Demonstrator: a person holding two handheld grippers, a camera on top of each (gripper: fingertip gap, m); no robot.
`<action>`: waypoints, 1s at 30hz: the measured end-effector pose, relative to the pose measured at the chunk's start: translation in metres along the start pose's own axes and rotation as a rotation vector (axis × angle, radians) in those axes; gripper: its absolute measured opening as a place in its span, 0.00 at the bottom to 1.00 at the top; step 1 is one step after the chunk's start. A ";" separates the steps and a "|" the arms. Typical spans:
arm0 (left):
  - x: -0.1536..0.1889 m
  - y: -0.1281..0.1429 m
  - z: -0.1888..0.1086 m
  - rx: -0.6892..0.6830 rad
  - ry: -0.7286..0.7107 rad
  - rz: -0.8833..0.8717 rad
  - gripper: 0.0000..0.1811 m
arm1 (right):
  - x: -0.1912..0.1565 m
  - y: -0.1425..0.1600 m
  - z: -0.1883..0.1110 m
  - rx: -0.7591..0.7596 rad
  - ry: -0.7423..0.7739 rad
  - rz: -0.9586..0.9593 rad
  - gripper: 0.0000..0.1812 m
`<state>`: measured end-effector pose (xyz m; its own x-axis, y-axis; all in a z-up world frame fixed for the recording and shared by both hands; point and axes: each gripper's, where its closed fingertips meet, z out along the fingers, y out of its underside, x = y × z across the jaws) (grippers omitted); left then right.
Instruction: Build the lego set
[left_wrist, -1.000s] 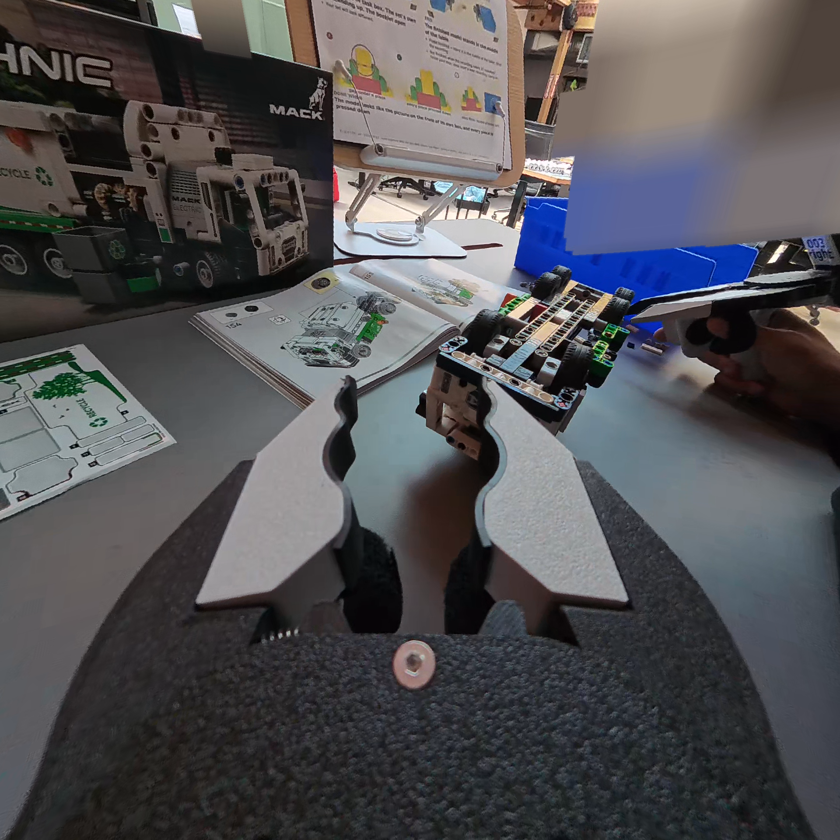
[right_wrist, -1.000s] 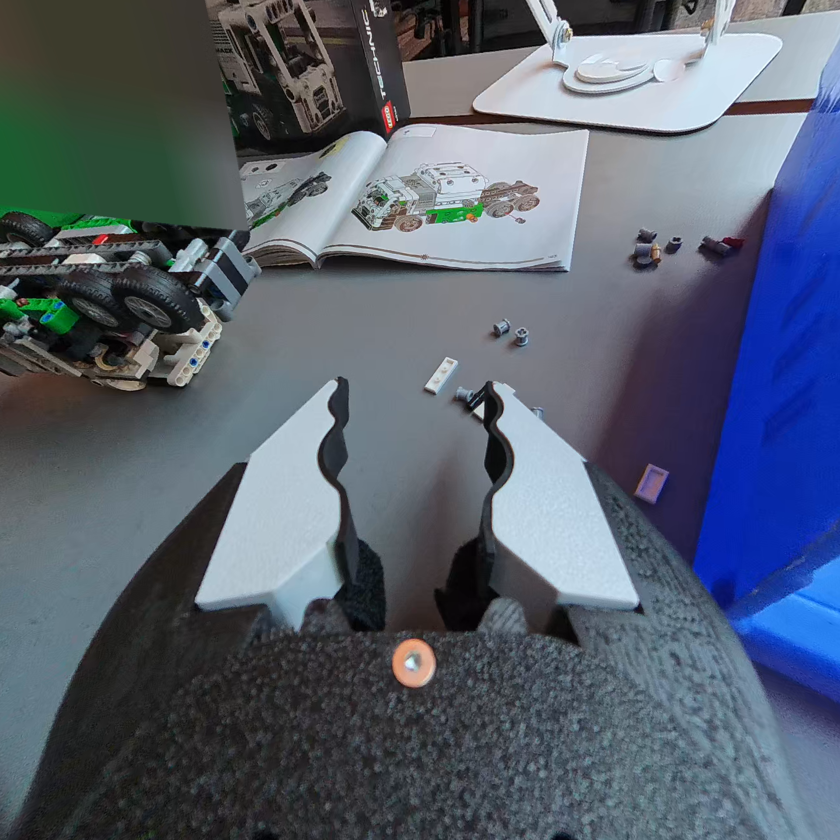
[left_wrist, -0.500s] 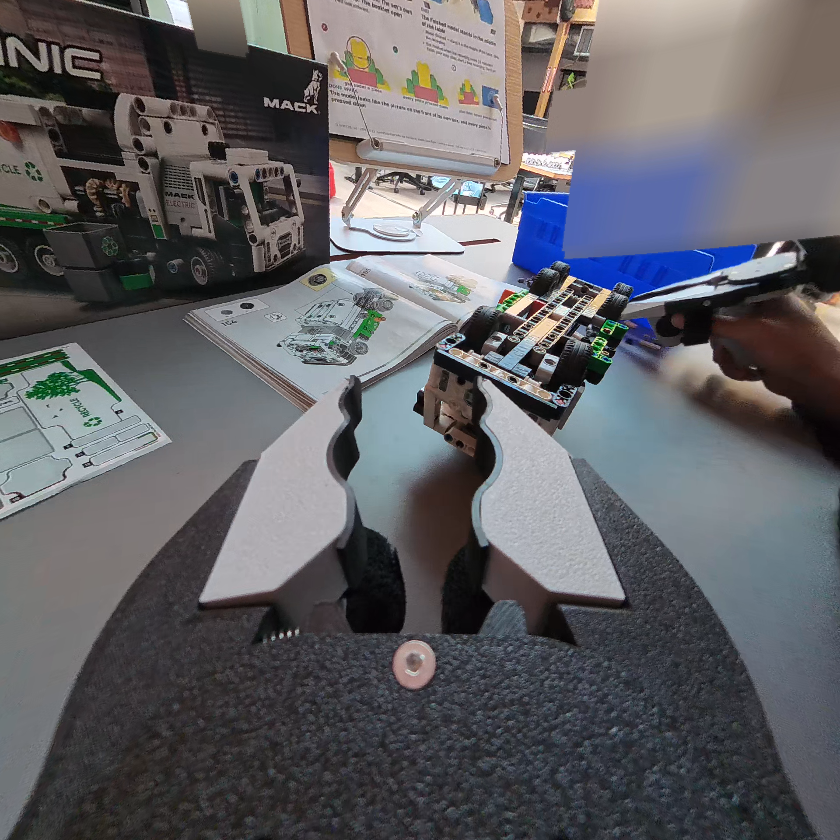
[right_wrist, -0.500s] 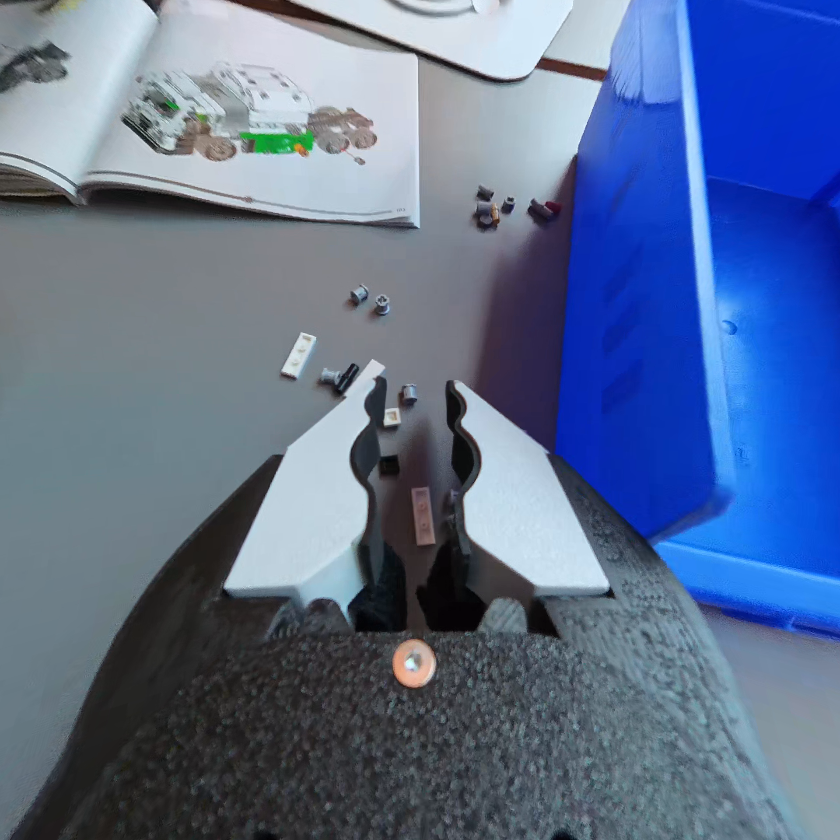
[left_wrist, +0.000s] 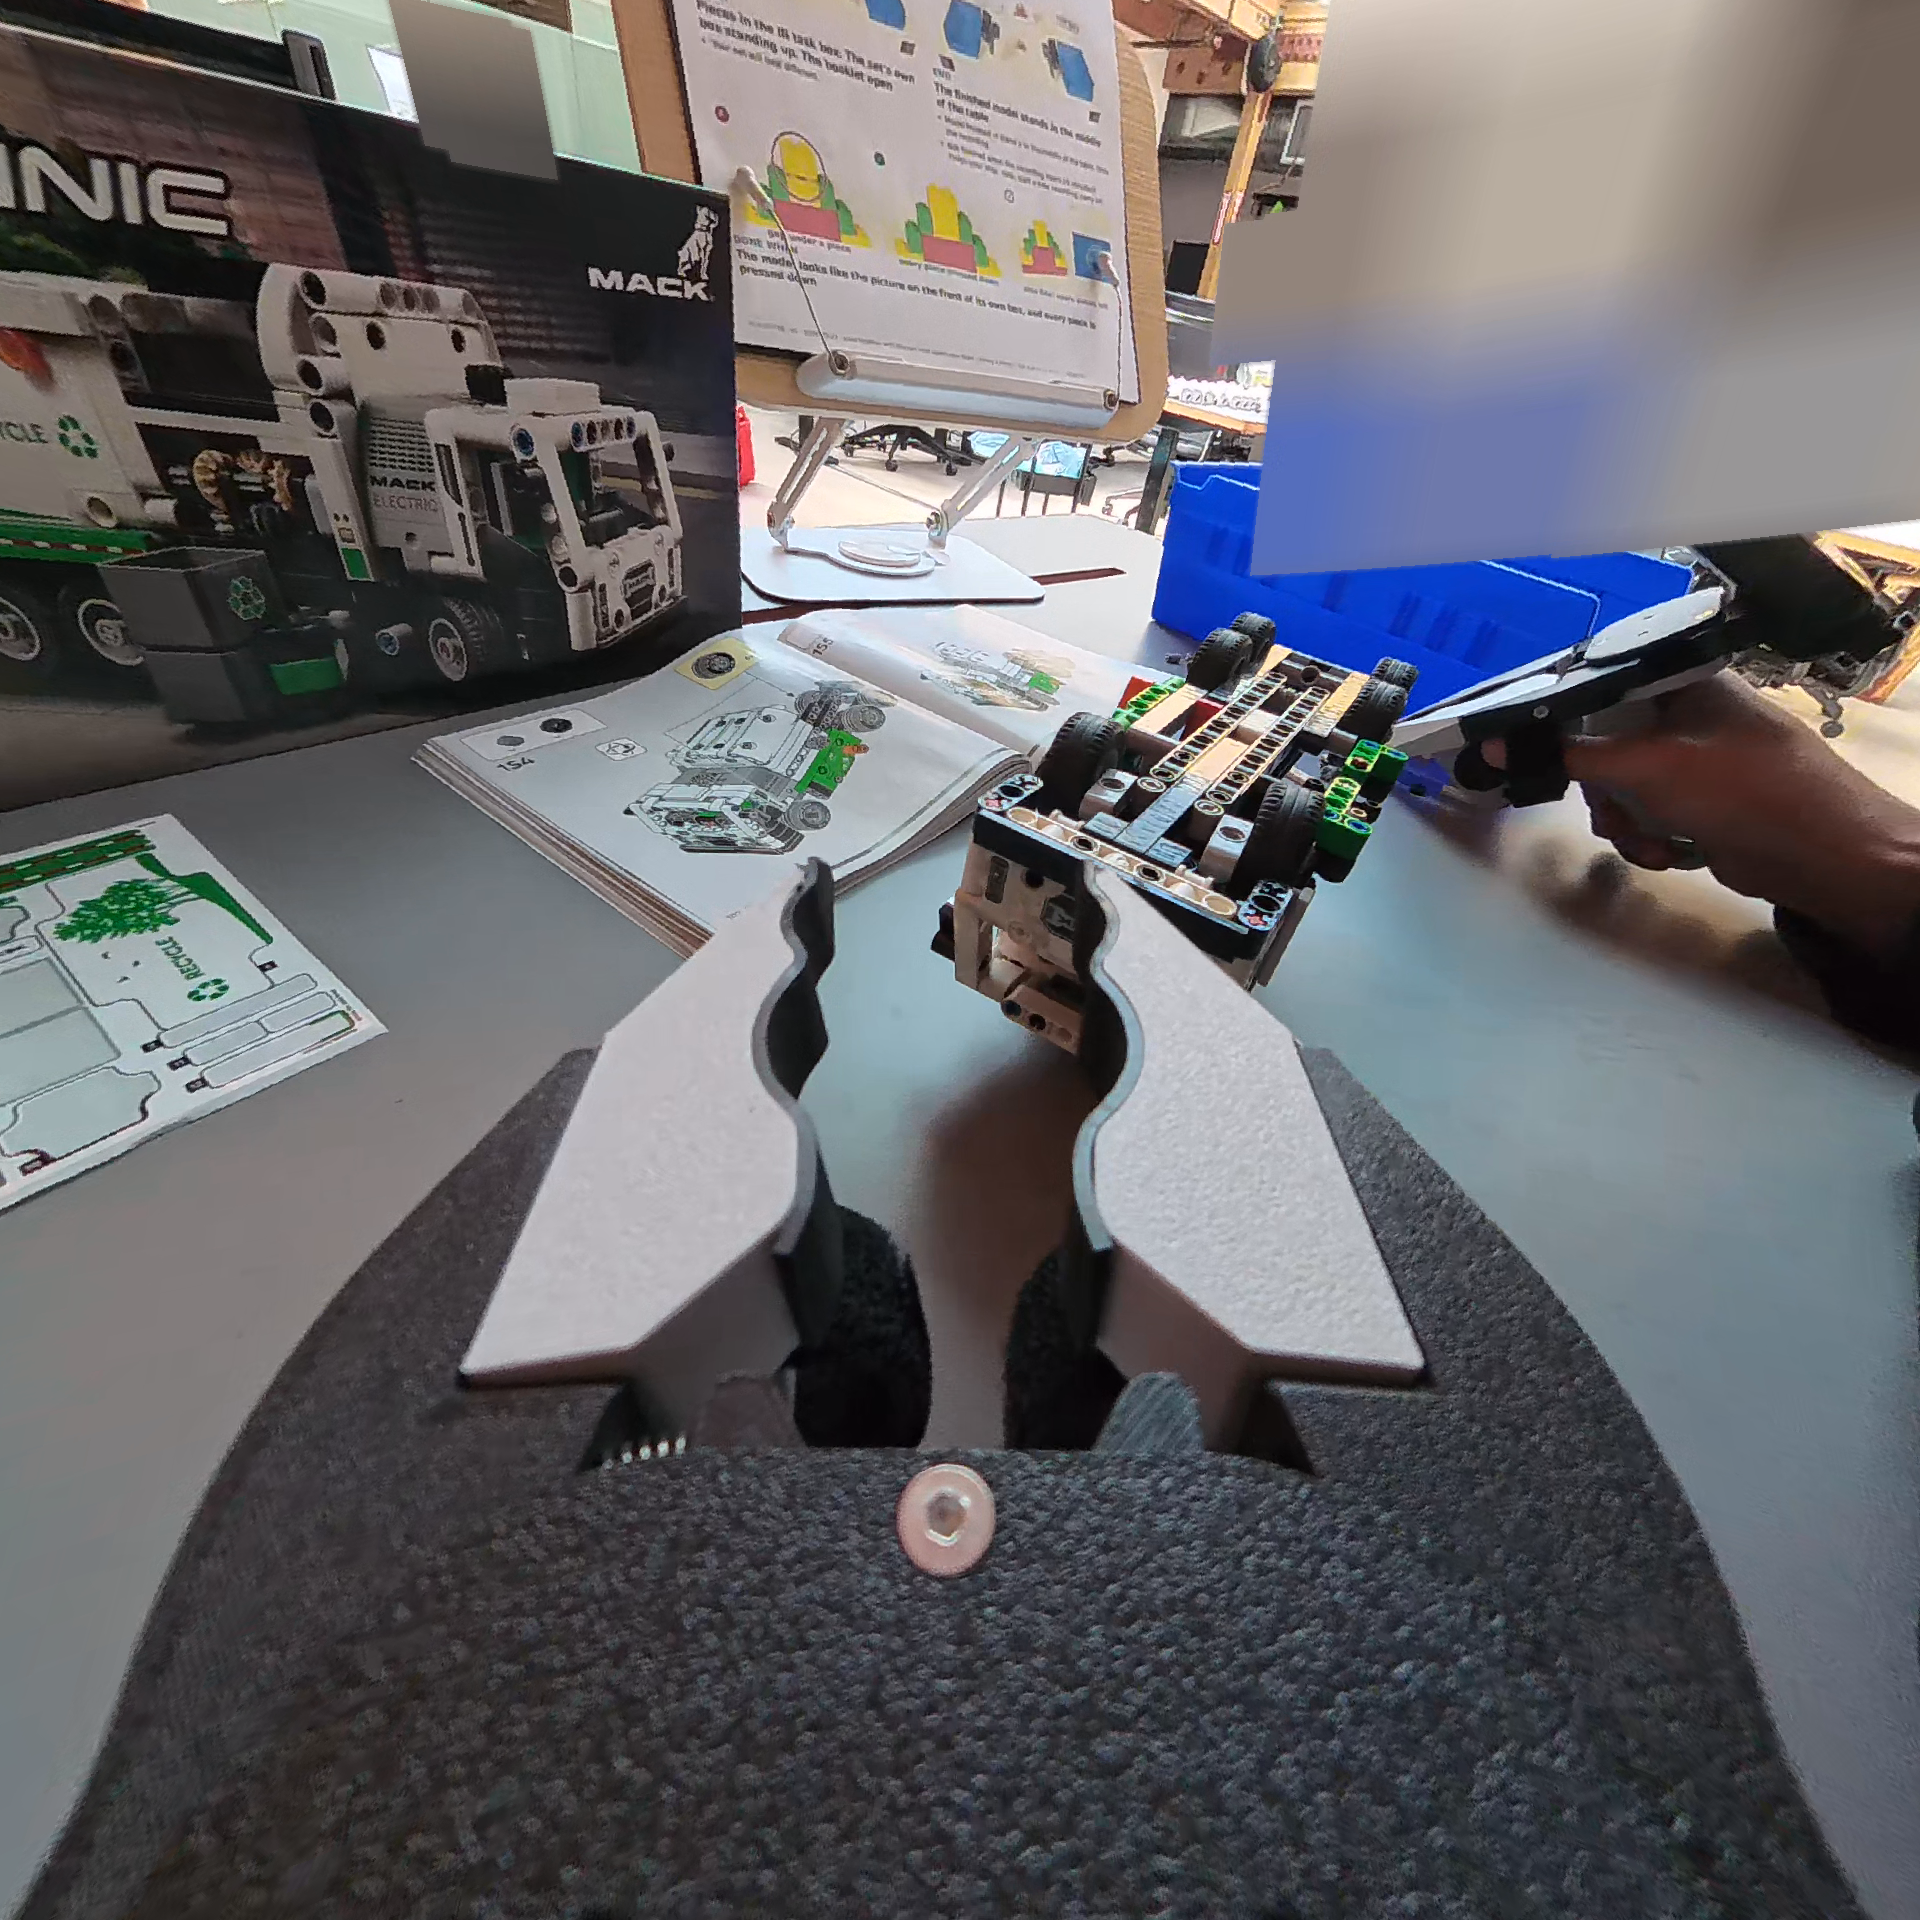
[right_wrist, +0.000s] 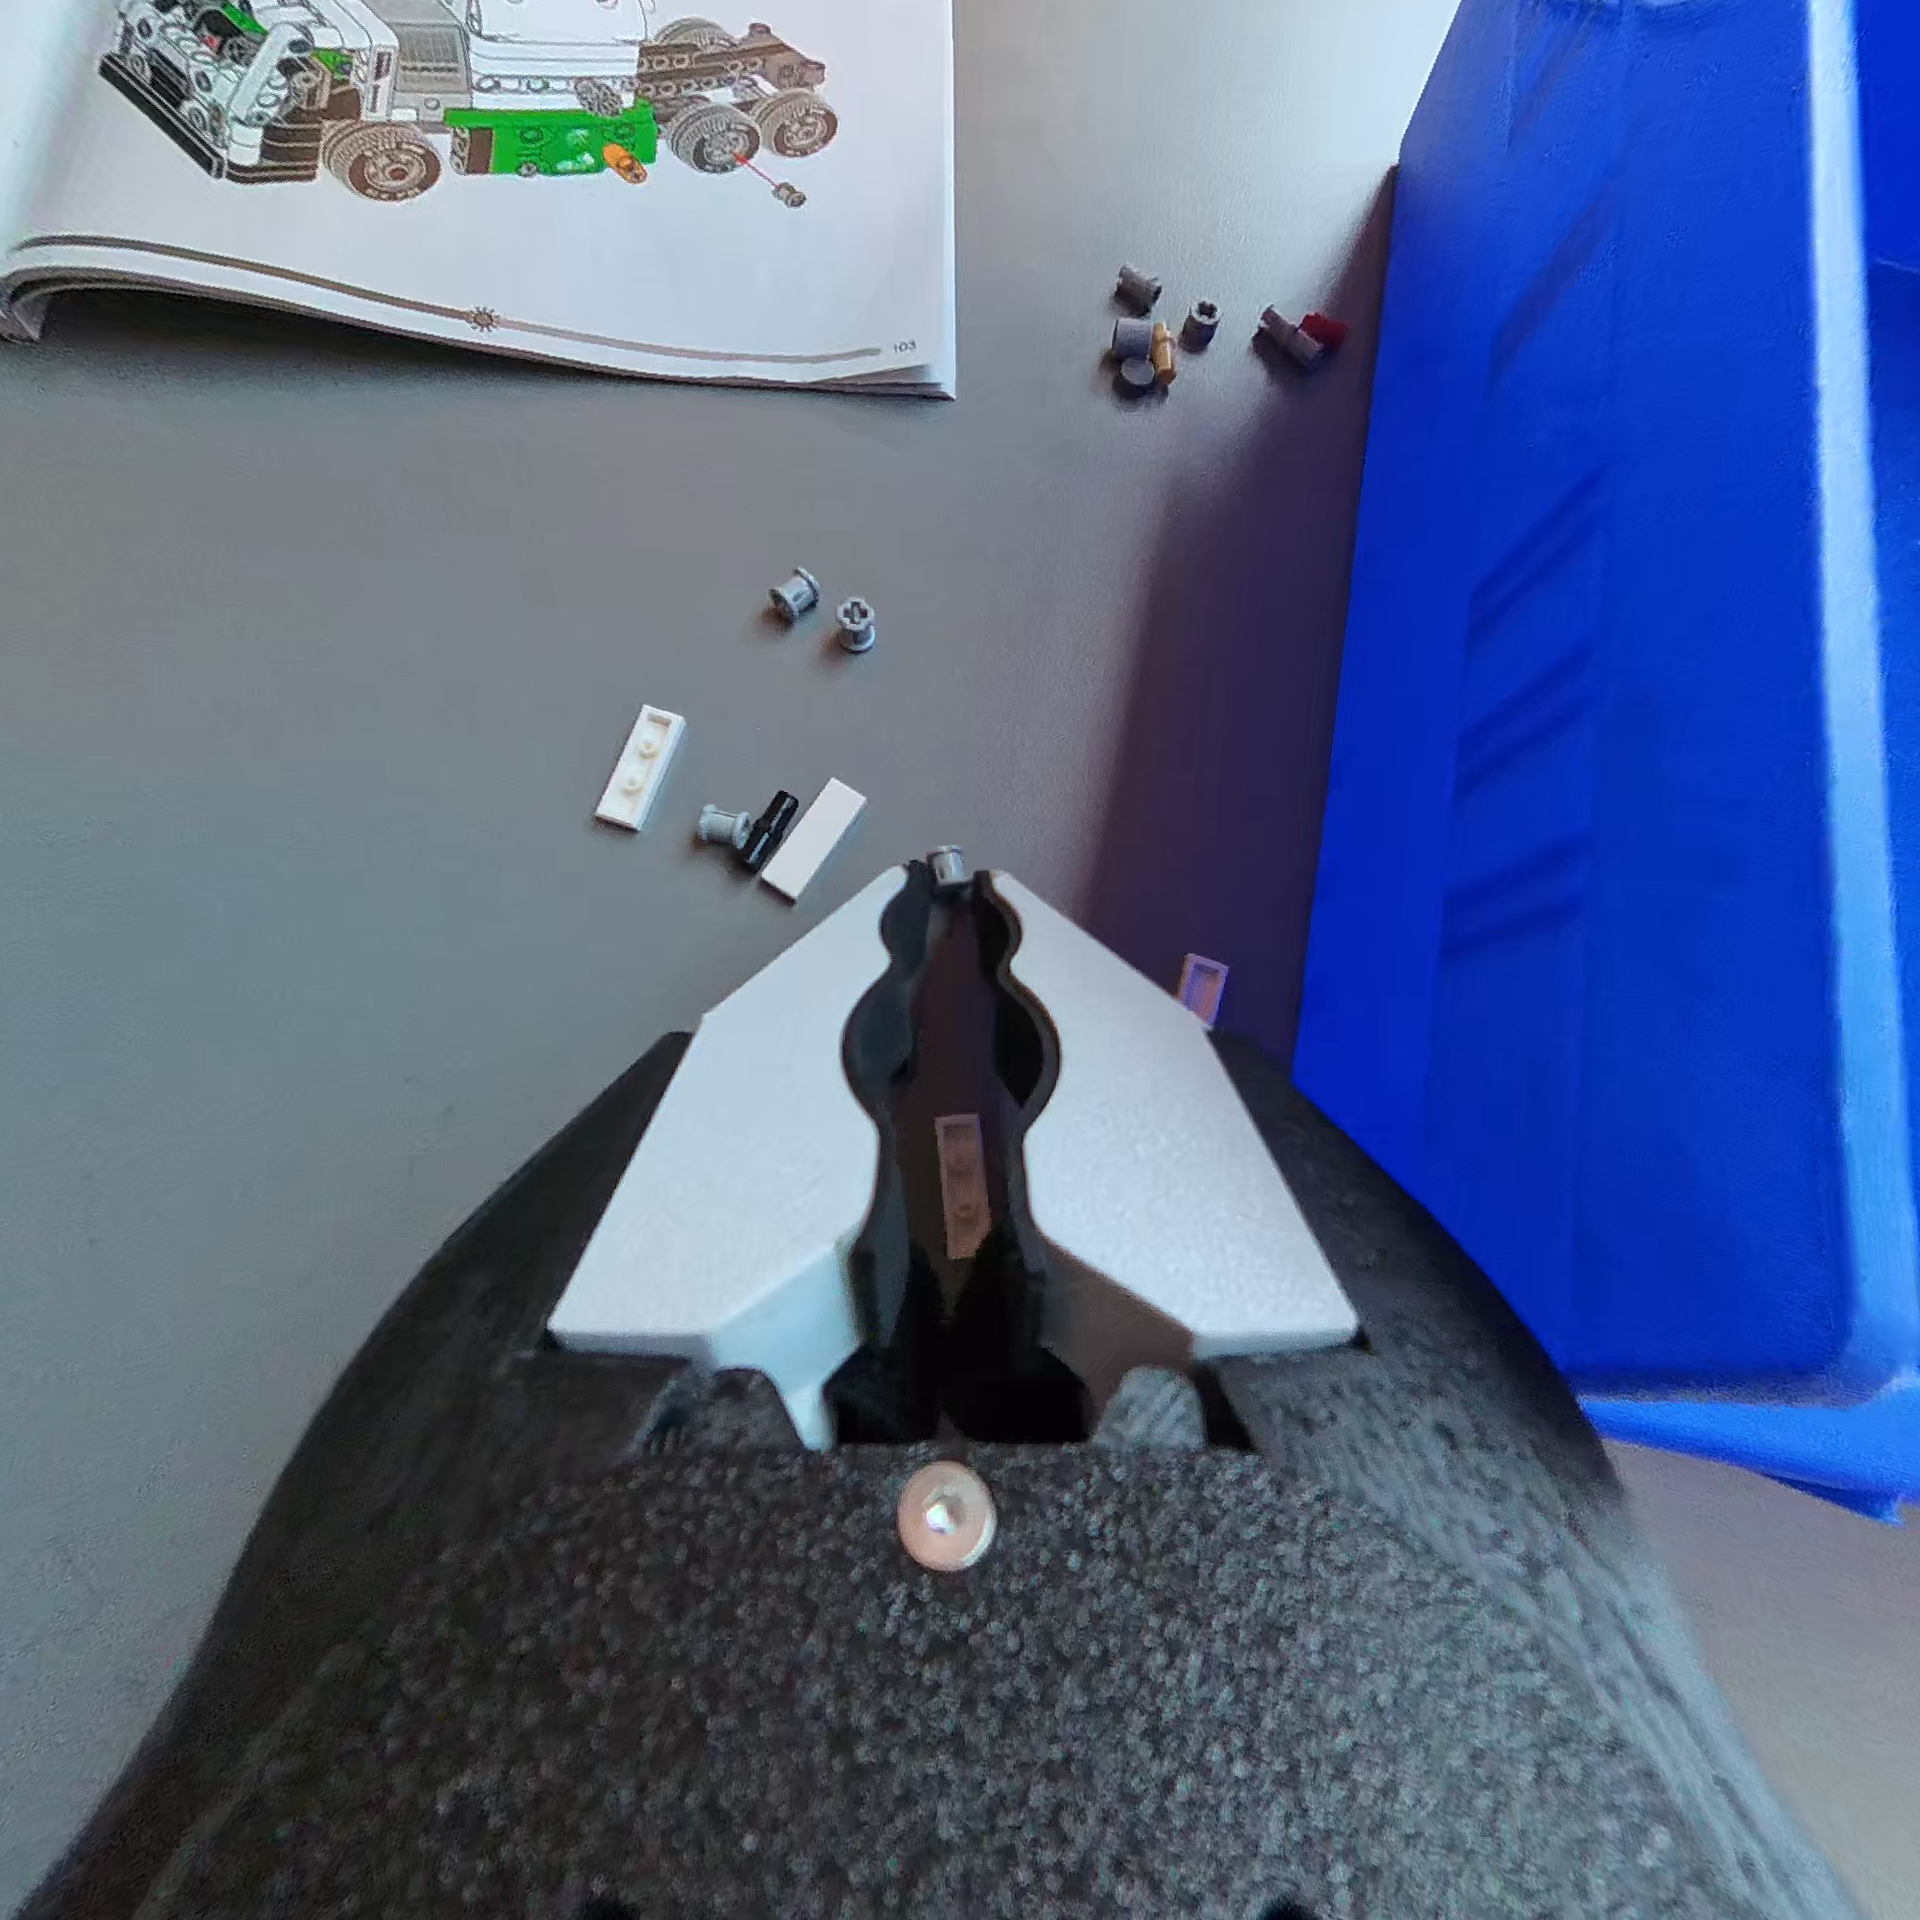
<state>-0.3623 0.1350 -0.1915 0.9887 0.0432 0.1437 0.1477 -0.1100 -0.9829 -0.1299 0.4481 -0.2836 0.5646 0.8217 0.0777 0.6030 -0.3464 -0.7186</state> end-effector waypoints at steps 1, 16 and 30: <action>0.000 0.000 0.000 0.002 0.000 -0.003 0.24 | 0.000 0.000 0.001 0.005 0.003 -0.009 0.04; 0.009 -0.001 -0.001 0.008 0.018 0.054 0.23 | -0.177 0.031 -0.075 0.116 -0.720 -0.621 0.03; 0.017 0.000 -0.002 0.007 0.044 0.085 0.24 | -0.172 0.046 -0.066 0.020 -0.679 -0.651 0.03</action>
<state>-0.3455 0.1339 -0.1893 0.9979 -0.0098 0.0644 0.0631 -0.1043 -0.9925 -0.1622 0.2606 -0.2850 -0.3338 0.9411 0.0530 0.6712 0.2768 -0.6876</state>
